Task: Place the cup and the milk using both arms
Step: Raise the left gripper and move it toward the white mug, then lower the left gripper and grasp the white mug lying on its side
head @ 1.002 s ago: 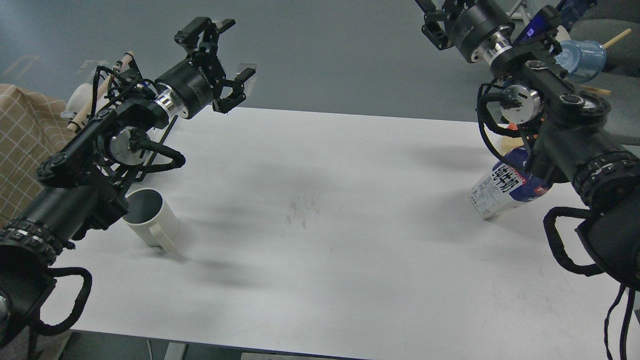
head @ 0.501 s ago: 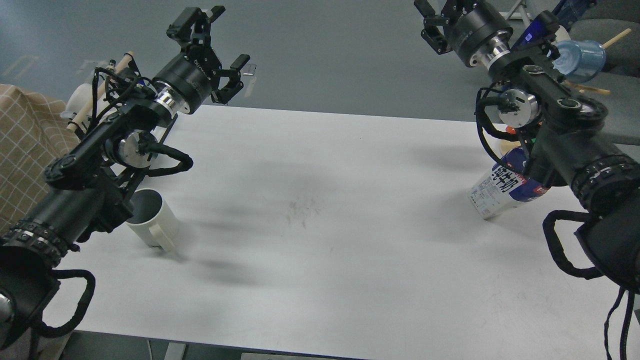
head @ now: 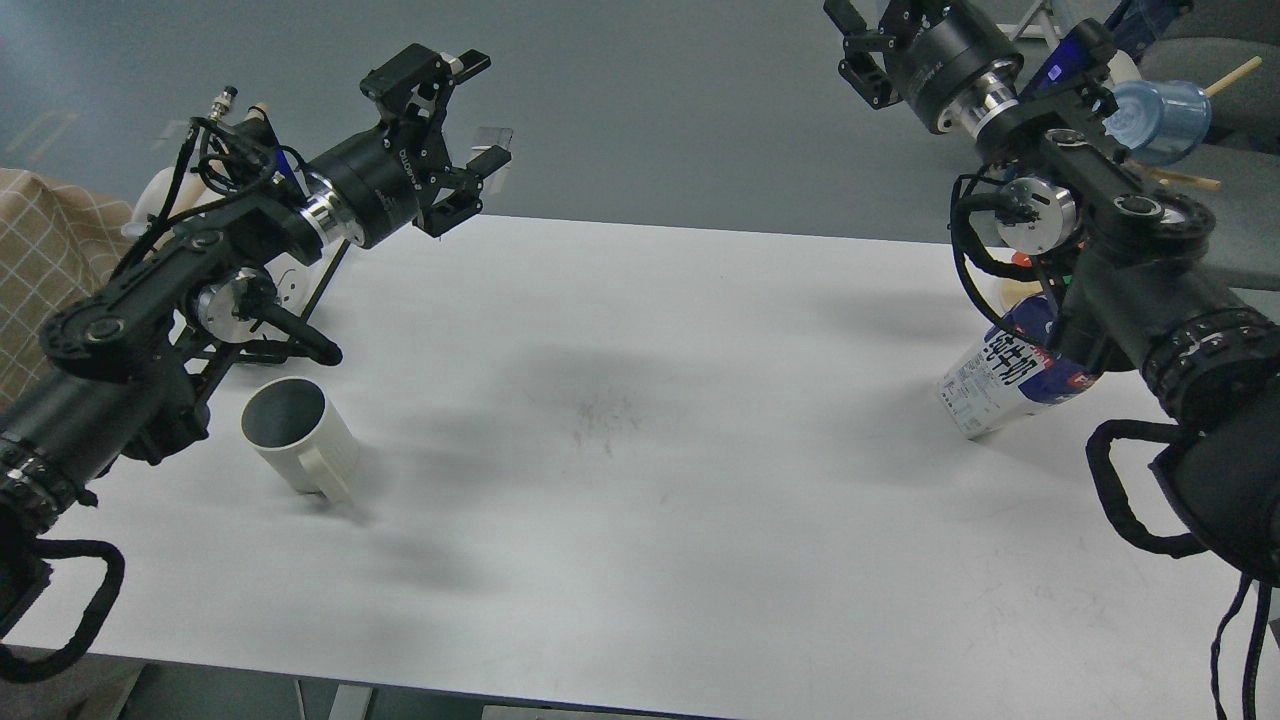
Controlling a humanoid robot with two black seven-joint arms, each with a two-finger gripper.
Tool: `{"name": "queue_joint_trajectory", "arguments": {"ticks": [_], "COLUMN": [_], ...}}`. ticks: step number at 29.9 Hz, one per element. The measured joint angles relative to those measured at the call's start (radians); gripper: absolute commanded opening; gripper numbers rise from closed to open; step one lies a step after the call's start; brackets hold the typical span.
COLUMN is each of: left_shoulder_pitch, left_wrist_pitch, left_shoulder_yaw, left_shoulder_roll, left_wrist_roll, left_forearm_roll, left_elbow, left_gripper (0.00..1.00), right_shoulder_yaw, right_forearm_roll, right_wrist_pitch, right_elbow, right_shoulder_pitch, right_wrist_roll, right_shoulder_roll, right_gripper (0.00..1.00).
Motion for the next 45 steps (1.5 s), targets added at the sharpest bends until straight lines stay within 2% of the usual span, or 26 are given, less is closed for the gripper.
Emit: {"name": "queue_joint_trajectory", "arguments": {"ticks": [11,18,23,30,38,45], "left_shoulder_pitch": [0.032,0.062,0.112,0.196,0.212,0.231], "left_wrist_pitch": [0.000,0.000,0.000,0.000,0.000,0.000], "left_shoulder_yaw": [0.135,0.185,0.192,0.227,0.263,0.263], "left_shoulder_roll": [0.412,0.629,0.723,0.792,0.796,0.730], "left_wrist_roll": [0.005,-0.016,-0.060,-0.127,-0.132,-0.130], "left_forearm_roll": [0.323,0.479,0.585,0.772,0.885,0.934], "left_elbow": [-0.353,-0.458,-0.463,-0.459,-0.447,-0.405], "left_gripper": [0.99,0.99,0.99,0.99,0.99,0.99], "right_shoulder_yaw": [-0.097,-0.213,-0.270,-0.276,-0.271,-0.270], "right_forearm_roll": [-0.007,-0.011,-0.011,-0.011,-0.011,-0.011], "right_wrist_pitch": [0.000,0.000,0.000,0.000,0.000,0.000], "right_elbow": [0.001,0.009,0.027,0.045,0.047,0.048], "right_shoulder_pitch": [-0.033,-0.057,-0.062,-0.062,-0.061,-0.061], "right_wrist_roll": [0.000,0.000,0.000,0.000,0.000,0.000], "right_shoulder_roll": [0.000,0.000,0.000,0.000,0.000,0.000], "right_gripper": [1.00,1.00,1.00,1.00,1.00,1.00]}}
